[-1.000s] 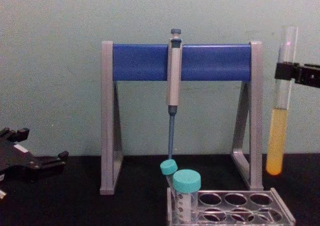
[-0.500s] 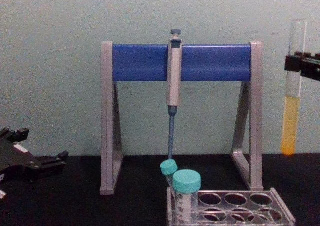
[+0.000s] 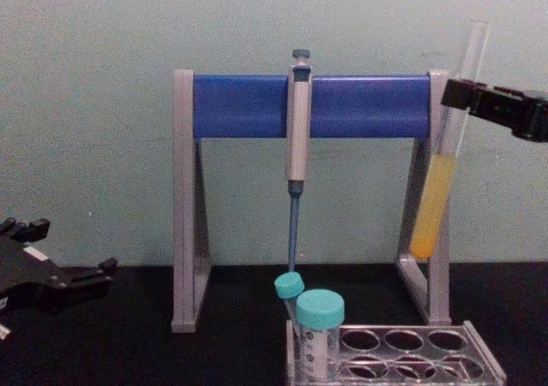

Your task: Pick up the test tube from the test tube rack, shake it, then place it back into the test tube rack.

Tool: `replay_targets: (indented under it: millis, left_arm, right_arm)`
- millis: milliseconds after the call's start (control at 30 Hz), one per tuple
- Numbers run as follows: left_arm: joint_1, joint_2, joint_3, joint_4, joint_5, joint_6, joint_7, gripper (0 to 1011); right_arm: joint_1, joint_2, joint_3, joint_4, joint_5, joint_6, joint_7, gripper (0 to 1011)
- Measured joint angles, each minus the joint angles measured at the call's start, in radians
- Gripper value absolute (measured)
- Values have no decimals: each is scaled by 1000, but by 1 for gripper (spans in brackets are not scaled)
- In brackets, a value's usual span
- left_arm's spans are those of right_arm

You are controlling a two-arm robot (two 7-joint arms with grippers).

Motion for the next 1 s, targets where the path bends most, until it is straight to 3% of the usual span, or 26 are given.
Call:
replay_targets:
  millis: [267, 433, 667, 867, 1000]
  left_arm:
    - [0, 0, 0, 0, 0, 0, 0, 1001]
    - [0, 0, 0, 0, 0, 0, 0, 1001]
    - [0, 0, 0, 0, 0, 0, 0, 1001]
    - [0, 0, 0, 0, 0, 0, 0, 1001]
    - [0, 0, 0, 0, 0, 0, 0, 1001]
  right_arm:
    - [6, 29, -28, -11, 51, 19, 74, 228]
    - [-4, 80, -43, -43, 53, 36, 88, 228]
    - [-39, 145, -26, -83, 40, 45, 43, 228]
    - [-51, 154, -6, -91, 24, 32, -1, 228]
    - [-44, 134, 1, -81, 8, 18, -25, 228]
